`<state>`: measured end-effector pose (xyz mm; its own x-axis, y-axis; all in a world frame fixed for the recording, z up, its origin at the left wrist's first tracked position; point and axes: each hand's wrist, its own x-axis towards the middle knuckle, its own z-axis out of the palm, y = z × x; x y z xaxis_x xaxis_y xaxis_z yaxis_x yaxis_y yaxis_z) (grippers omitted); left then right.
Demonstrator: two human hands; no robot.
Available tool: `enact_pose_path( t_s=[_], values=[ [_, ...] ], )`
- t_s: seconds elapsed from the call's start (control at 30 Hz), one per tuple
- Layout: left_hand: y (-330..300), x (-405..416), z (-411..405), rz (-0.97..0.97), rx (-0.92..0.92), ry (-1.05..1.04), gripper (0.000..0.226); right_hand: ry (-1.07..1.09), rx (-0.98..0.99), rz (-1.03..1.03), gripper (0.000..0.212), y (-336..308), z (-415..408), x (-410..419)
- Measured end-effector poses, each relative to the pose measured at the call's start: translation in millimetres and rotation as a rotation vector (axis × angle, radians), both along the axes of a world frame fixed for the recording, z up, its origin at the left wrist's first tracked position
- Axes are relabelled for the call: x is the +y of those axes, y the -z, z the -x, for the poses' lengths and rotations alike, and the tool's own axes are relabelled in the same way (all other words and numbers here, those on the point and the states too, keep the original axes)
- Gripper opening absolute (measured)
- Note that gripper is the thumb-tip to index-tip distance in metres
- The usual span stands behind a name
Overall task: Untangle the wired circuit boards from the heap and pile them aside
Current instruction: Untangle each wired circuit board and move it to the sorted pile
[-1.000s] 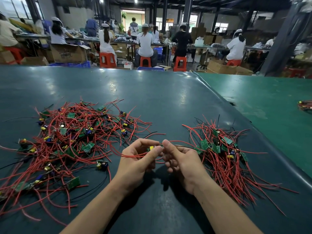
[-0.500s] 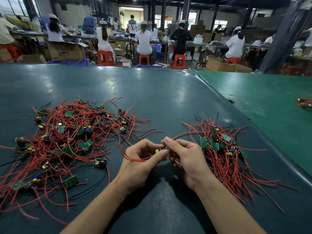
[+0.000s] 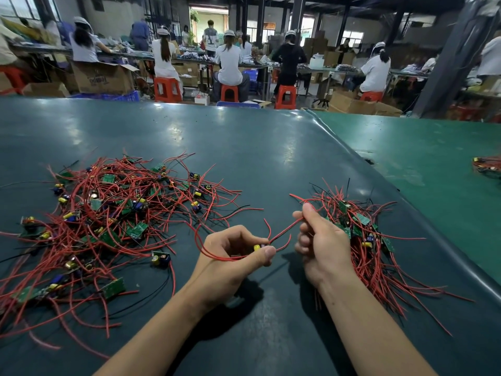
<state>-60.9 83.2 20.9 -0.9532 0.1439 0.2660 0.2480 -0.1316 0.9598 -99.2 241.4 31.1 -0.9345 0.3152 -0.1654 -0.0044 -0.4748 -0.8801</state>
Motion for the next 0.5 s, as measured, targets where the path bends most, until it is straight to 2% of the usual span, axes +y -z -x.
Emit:
enact_pose_path(
  t_s=[0.13, 0.3, 0.37, 0.5],
  values=[
    [2.0, -3.9, -1.6, 0.014, -0.007, -0.012, 0.017, 0.092, -0.004, 0.001, 0.033, 1.6, 3.1, 3.8],
    [2.1, -6.0, 2.9, -0.036, 0.023, -0.099, 0.016, 0.072, 0.074, -0.100, 0.033, -0.5, 1.3, 2.9],
    [1.7, -6.5, 4.5, -0.054, 0.040, -0.115, 0.019, -0.032, 0.057, -0.151, 0.029, -1.6, -0.4, 0.6],
    [3.6, -5.7, 3.7, -0.015, 0.060, -0.102, 0.018, -0.402, -0.007, -0.318, 0.029, 1.2, -12.5, -16.7]
  ],
)
